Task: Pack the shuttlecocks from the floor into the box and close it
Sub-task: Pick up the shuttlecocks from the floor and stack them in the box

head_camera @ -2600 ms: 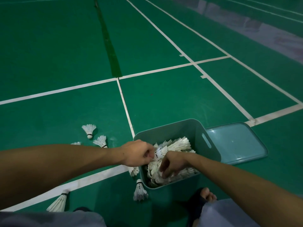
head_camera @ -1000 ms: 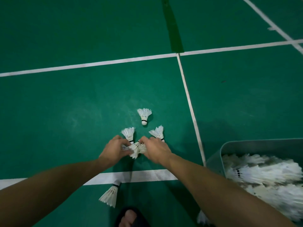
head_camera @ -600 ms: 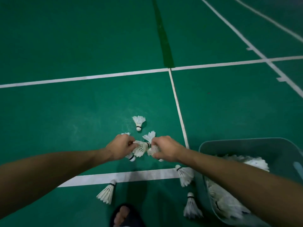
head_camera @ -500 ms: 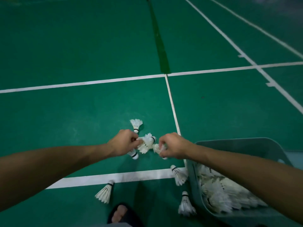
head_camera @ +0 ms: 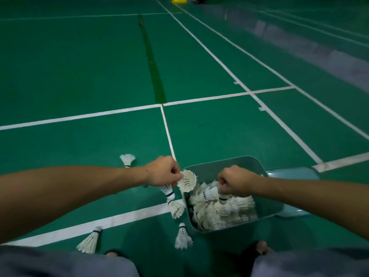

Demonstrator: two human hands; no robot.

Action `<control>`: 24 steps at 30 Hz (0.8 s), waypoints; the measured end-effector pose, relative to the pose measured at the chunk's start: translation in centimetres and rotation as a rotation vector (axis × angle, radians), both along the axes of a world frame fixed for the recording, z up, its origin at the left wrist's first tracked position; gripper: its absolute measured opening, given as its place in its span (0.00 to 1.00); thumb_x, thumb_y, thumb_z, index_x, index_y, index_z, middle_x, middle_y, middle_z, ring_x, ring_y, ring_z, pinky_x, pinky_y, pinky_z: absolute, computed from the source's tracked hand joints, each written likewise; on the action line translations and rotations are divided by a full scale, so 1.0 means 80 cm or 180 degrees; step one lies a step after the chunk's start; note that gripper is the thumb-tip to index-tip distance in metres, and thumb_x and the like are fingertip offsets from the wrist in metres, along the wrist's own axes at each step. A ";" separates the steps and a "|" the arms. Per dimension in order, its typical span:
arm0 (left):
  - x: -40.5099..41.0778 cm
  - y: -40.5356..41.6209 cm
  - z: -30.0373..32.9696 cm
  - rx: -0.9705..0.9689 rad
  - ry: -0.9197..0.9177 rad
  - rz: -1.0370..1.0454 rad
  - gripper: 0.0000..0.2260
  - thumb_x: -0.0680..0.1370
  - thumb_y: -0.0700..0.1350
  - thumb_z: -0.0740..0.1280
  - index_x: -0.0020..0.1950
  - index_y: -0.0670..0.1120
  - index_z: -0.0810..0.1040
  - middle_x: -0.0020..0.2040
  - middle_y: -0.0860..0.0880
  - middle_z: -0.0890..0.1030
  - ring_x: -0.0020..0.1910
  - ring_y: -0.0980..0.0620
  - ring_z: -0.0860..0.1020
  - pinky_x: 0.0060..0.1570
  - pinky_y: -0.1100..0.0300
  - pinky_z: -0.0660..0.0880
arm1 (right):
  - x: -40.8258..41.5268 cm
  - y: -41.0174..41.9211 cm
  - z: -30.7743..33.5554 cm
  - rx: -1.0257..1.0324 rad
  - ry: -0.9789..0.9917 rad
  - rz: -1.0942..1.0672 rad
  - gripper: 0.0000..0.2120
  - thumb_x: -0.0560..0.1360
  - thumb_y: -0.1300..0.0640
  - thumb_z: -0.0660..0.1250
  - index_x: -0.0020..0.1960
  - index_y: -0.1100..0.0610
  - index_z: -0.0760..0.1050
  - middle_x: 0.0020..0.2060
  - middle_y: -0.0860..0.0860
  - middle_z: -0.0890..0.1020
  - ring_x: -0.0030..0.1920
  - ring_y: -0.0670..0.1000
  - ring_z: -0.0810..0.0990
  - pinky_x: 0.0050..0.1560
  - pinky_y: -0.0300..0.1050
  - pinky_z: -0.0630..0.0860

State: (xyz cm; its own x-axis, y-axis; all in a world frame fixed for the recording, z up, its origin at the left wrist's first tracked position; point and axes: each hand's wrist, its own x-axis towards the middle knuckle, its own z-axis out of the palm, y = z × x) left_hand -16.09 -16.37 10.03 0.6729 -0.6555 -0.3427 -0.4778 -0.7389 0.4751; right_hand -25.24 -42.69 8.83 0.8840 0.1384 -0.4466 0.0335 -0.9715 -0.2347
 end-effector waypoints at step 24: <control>-0.034 -0.058 -0.049 -0.0193 -0.0098 -0.0227 0.16 0.83 0.49 0.68 0.37 0.46 0.83 0.29 0.52 0.82 0.23 0.58 0.75 0.25 0.65 0.73 | -0.071 0.002 -0.132 0.0725 0.0582 -0.0525 0.08 0.76 0.55 0.73 0.51 0.56 0.87 0.39 0.47 0.83 0.42 0.46 0.80 0.44 0.37 0.72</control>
State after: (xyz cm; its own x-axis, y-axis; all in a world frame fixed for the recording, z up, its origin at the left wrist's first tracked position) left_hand -18.78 -21.02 6.07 0.6333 -0.7212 -0.2808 -0.5433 -0.6727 0.5024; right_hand -30.90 -42.52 -1.76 0.8109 0.1145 -0.5739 -0.1825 -0.8822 -0.4340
